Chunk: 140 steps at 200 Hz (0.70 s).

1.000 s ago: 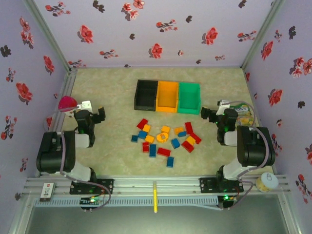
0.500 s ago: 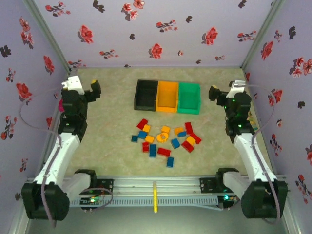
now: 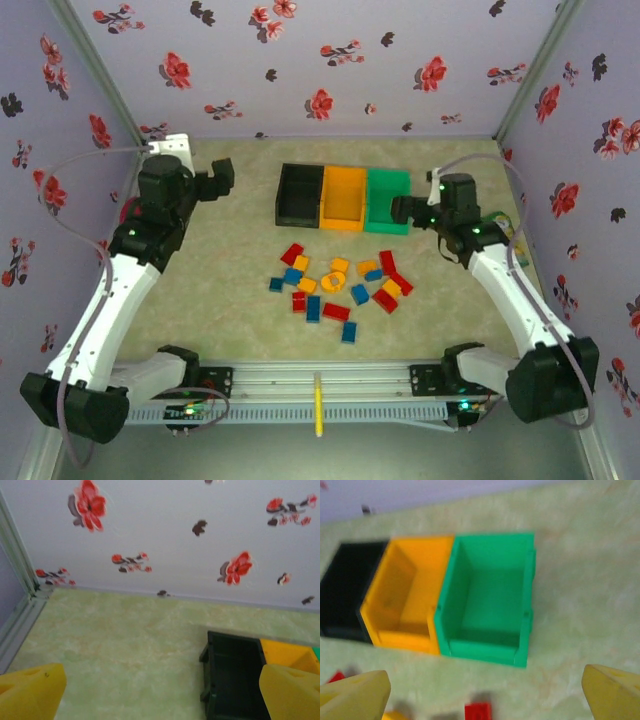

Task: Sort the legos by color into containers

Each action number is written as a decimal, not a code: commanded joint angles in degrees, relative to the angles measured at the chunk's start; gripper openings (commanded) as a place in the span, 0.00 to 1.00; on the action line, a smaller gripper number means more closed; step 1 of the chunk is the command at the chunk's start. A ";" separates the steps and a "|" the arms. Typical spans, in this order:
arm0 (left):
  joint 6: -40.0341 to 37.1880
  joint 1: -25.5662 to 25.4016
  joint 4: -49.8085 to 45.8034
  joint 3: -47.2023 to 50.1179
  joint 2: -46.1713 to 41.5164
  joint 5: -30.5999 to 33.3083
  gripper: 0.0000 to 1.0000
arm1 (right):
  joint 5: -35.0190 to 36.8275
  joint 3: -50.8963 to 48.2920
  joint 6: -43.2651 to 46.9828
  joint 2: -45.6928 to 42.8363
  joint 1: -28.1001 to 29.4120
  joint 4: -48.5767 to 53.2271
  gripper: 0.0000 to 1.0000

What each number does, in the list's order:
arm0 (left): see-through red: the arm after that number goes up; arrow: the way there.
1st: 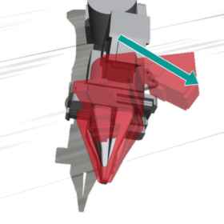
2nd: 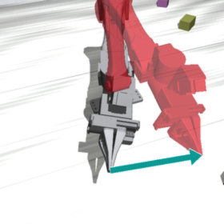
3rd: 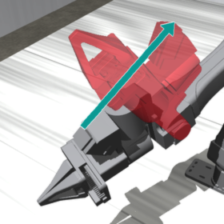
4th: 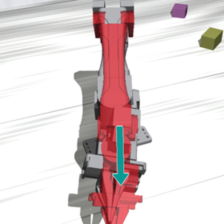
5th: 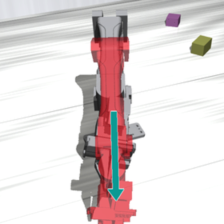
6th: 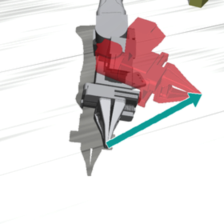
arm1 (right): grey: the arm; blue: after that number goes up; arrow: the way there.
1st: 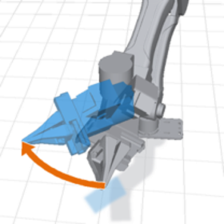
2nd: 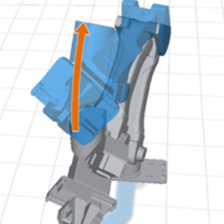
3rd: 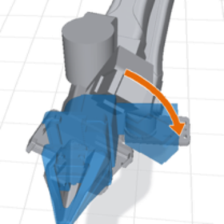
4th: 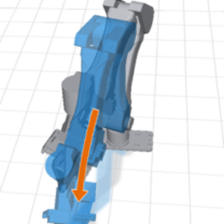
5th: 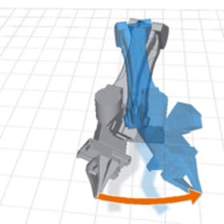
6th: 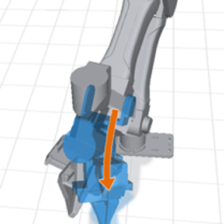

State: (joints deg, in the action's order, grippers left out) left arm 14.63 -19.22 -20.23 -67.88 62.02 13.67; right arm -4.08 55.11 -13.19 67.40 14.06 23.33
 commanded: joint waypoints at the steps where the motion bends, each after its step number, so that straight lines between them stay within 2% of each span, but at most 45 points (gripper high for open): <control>1: -0.92 -1.82 -6.50 -3.94 2.33 -2.82 1.00 | -1.36 0.78 -2.77 3.40 2.42 7.05 0.97; 45: -2.98 -2.51 -18.15 -13.65 7.69 -3.03 1.00 | 0.27 -1.70 -7.41 10.08 7.44 7.95 0.86; 65: -1.39 -2.58 -19.22 -15.34 8.81 -3.11 1.00 | 0.18 -2.32 -8.90 13.60 8.67 6.94 0.76; 98: -0.74 -2.64 -19.58 -16.33 9.66 -3.04 1.00 | 2.69 -2.82 -10.68 18.58 10.52 5.79 0.66; 140: -0.40 -2.68 -21.23 -17.23 10.63 -3.04 1.00 | 3.96 -2.58 -10.76 22.18 10.81 4.61 0.60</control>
State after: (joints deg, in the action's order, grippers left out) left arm 13.41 -21.50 -39.09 -82.91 71.90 11.31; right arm -2.50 52.40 -22.83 88.09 24.56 29.10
